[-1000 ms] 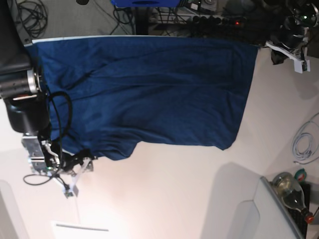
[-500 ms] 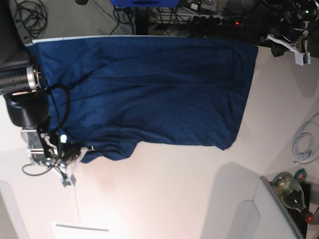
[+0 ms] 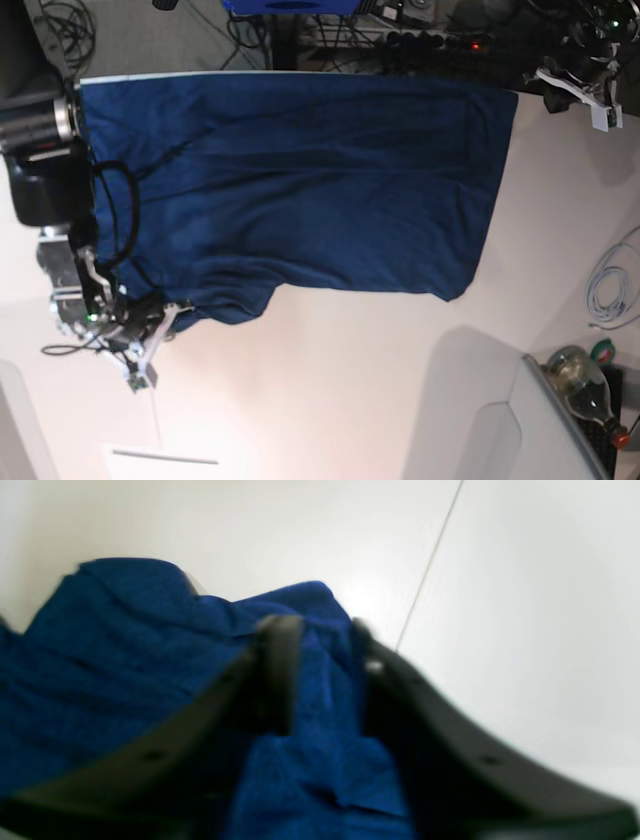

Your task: Layout the t-shirt on the table in an organized manner, then fold the t-shirt properly

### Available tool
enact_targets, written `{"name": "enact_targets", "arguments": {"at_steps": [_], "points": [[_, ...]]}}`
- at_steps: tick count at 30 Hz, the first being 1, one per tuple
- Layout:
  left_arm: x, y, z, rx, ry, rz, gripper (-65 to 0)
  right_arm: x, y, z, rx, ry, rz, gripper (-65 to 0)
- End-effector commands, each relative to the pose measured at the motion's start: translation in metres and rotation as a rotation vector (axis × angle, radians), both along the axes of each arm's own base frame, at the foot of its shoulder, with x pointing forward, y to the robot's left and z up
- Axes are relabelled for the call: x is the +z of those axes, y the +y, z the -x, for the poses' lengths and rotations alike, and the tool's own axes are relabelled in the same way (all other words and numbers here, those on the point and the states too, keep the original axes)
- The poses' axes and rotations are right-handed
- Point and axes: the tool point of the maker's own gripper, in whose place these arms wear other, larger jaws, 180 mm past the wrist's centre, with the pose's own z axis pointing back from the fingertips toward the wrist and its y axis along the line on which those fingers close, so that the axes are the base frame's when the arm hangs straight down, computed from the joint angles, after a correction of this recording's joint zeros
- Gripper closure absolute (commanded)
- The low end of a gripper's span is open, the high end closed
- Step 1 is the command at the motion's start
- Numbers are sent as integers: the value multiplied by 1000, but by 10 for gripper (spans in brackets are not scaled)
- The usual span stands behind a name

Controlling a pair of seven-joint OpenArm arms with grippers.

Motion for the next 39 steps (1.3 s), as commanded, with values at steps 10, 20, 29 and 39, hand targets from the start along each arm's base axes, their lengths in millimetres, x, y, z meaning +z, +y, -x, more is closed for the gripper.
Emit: {"name": "enact_targets", "arguments": {"at_steps": [10, 20, 29, 39], "points": [[10, 5, -9, -10, -42, -18, 0, -8, -12, -1, -33, 30, 3, -438], [-6, 2, 0, 15, -13, 27, 0, -14, -19, -2, -50, 65, 6, -3], [-5, 3, -1, 12, -13, 21, 0, 29, -13, -21, -8, -42, 28, 0], [-4, 2, -1, 12, -18, 22, 0, 84, -9, -32, 33, -100, 94, 0]]}}
